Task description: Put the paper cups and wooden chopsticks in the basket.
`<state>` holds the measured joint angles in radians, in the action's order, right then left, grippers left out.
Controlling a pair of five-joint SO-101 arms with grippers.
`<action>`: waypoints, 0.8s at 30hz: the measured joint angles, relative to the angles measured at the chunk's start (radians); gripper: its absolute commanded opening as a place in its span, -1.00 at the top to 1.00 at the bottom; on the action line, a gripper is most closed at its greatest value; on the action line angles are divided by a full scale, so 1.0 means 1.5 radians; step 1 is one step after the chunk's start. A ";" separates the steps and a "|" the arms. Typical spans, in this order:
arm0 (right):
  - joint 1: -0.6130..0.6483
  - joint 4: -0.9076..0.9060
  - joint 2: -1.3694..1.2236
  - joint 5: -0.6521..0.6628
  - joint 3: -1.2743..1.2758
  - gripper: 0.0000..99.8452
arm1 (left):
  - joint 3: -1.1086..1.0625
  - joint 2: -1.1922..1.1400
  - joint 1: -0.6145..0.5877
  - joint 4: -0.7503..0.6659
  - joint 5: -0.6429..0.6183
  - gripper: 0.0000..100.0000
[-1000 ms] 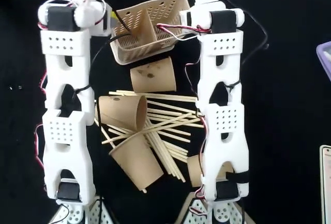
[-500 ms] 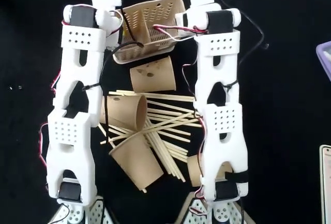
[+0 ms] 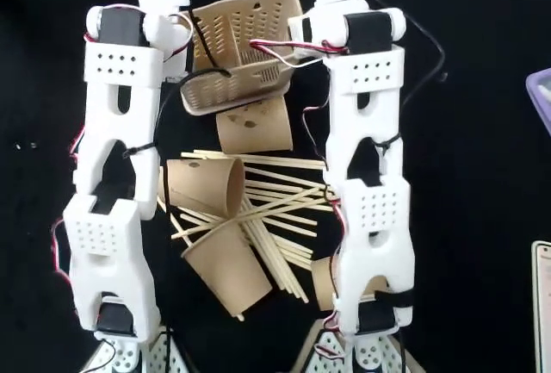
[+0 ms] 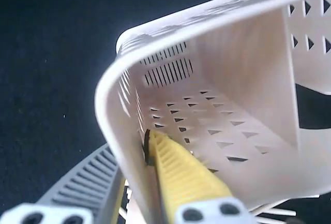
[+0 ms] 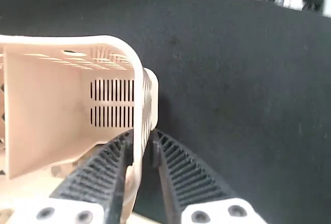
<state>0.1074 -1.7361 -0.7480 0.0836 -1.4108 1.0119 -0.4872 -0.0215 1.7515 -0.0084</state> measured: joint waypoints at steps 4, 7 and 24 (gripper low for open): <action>0.000 0.000 0.084 -0.012 0.145 0.98 | -0.030 0.005 0.000 0.000 0.000 0.94; 0.000 0.000 0.149 -0.012 0.239 0.98 | -0.035 0.006 0.000 0.000 0.000 0.94; 0.000 0.149 0.240 -0.015 0.461 0.92 | -0.034 -0.023 -0.008 -0.043 0.024 0.77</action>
<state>0.1074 -1.5121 -0.3874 0.0606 -0.7188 0.9613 -0.5209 -0.0338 1.6870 0.0269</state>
